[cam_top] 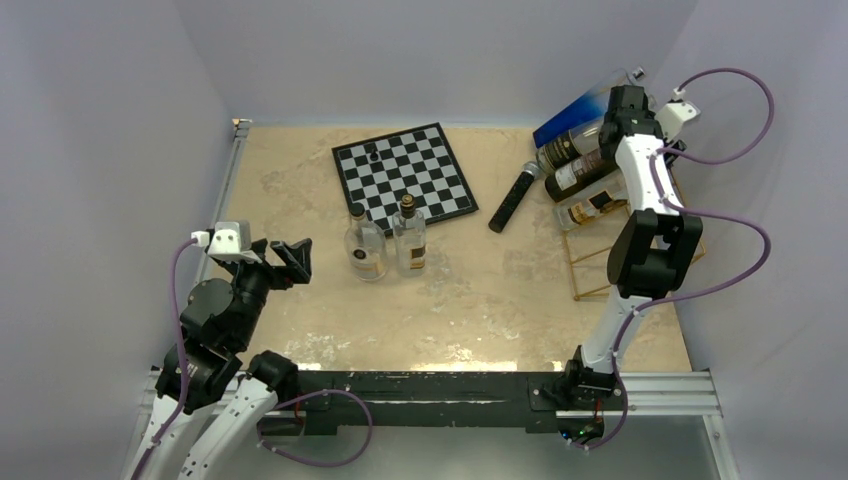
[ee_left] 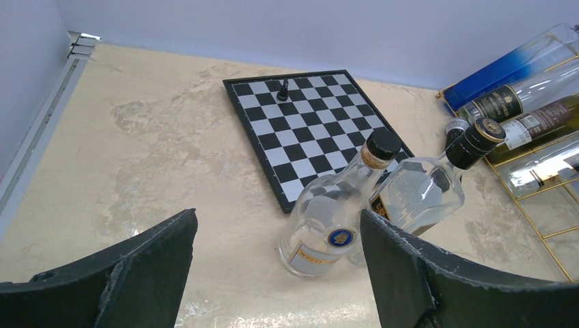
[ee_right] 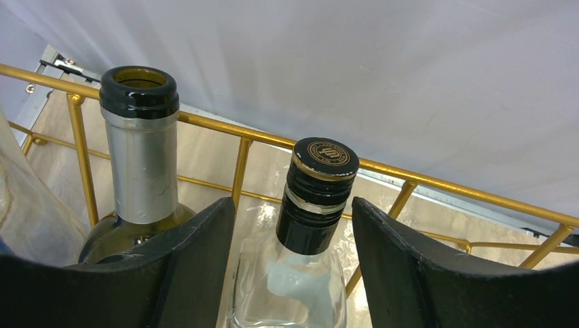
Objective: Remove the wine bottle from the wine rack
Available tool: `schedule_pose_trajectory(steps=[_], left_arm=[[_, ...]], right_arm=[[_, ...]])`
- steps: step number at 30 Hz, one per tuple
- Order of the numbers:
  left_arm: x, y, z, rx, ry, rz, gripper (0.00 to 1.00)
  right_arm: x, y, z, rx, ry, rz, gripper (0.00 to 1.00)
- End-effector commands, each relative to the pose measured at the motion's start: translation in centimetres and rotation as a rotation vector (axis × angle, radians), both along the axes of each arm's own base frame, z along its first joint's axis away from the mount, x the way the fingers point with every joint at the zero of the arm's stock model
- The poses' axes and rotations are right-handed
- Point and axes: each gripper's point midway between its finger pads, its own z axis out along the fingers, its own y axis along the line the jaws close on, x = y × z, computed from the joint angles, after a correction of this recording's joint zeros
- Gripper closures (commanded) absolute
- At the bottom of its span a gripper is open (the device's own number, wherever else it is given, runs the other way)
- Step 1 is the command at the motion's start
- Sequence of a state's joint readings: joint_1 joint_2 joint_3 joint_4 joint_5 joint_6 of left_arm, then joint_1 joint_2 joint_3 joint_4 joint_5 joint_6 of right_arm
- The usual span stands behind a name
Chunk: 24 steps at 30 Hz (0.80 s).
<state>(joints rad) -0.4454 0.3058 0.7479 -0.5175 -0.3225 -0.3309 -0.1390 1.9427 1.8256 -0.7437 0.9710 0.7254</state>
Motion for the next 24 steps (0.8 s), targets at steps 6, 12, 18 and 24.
schedule_pose_trajectory(steps=[6, 12, 18, 24], left_arm=[[0.3, 0.0, 0.7, -0.007, -0.024, 0.009, 0.08], [0.2, 0.1, 0.7, -0.009, -0.026, 0.011, 0.08], [0.4, 0.0, 0.5, -0.008, -0.02, 0.007, 0.08], [0.4, -0.1, 0.5, -0.007, -0.019, 0.005, 0.08]], right_arm=[[0.2, -0.3, 1.1, 0.01, -0.02, -0.004, 0.44], [0.2, -0.2, 1.2, 0.005, -0.029, 0.002, 0.61], [0.1, -0.2, 1.3, -0.028, -0.053, 0.031, 0.68], [0.1, 0.9, 3.0, -0.095, -0.053, 0.06, 0.75]])
